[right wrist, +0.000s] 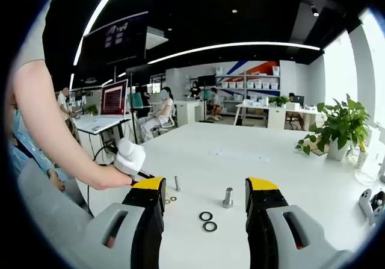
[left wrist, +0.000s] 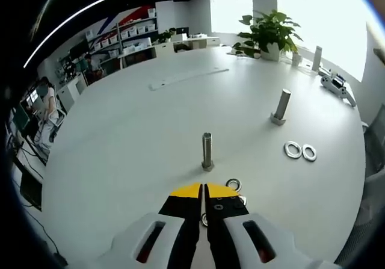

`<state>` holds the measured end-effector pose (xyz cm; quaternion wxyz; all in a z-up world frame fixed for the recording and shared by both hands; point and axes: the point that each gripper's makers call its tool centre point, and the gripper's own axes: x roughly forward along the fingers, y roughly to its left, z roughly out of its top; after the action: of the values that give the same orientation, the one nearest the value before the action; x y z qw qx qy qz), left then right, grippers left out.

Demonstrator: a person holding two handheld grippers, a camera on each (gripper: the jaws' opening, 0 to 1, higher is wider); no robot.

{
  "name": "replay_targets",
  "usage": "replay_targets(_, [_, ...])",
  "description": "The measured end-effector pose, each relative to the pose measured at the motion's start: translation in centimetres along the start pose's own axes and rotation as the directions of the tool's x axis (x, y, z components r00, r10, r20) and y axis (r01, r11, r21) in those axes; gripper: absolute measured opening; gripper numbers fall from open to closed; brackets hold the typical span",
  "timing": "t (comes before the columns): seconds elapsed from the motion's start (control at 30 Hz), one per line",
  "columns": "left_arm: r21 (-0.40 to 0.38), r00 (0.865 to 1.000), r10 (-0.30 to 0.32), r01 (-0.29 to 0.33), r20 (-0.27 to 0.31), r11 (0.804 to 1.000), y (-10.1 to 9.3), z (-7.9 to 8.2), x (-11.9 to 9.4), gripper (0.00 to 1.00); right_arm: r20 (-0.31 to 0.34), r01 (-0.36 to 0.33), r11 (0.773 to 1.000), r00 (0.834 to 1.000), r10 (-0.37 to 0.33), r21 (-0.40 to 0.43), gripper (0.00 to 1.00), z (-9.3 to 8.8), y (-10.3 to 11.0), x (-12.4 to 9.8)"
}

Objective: Place the washer onto the threaded stud by aligning its center hole with the stud, sliding it down to the base, and recovering from edge contact or off-axis alignment until the washer reaches the visible bottom stop.

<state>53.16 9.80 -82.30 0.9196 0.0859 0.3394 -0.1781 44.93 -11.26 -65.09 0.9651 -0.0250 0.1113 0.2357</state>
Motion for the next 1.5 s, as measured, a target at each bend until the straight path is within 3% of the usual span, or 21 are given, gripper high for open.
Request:
replay_targets(0.4, [-0.093, 0.997, 0.052, -0.047, 0.054, 0.995, 0.2, -1.3, -1.4, 0.09, 0.005, -0.006, 1.000, 1.000, 0.006, -0.008, 0.55, 0.2, 0.2, -0.1])
replay_targets(0.73, [-0.141, 0.994, 0.081, -0.070, 0.069, 0.987, -0.2, -2.6, -1.0, 0.14, 0.002, -0.009, 1.000, 1.000, 0.009, -0.007, 0.55, 0.2, 0.2, -0.1])
replay_targets(1.2, [-0.162, 0.991, 0.113, -0.101, 0.067, 0.982, 0.0, -3.9, -0.5, 0.13, -0.007, -0.003, 1.000, 1.000, 0.003, -0.008, 0.55, 0.1, 0.0, -0.2])
replay_targets(1.5, [-0.143, 0.986, 0.104, -0.085, 0.130, 0.986, -0.4, -3.6, -0.4, 0.15, -0.014, -0.004, 1.000, 1.000, 0.003, -0.014, 0.55, 0.0, 0.1, -0.2])
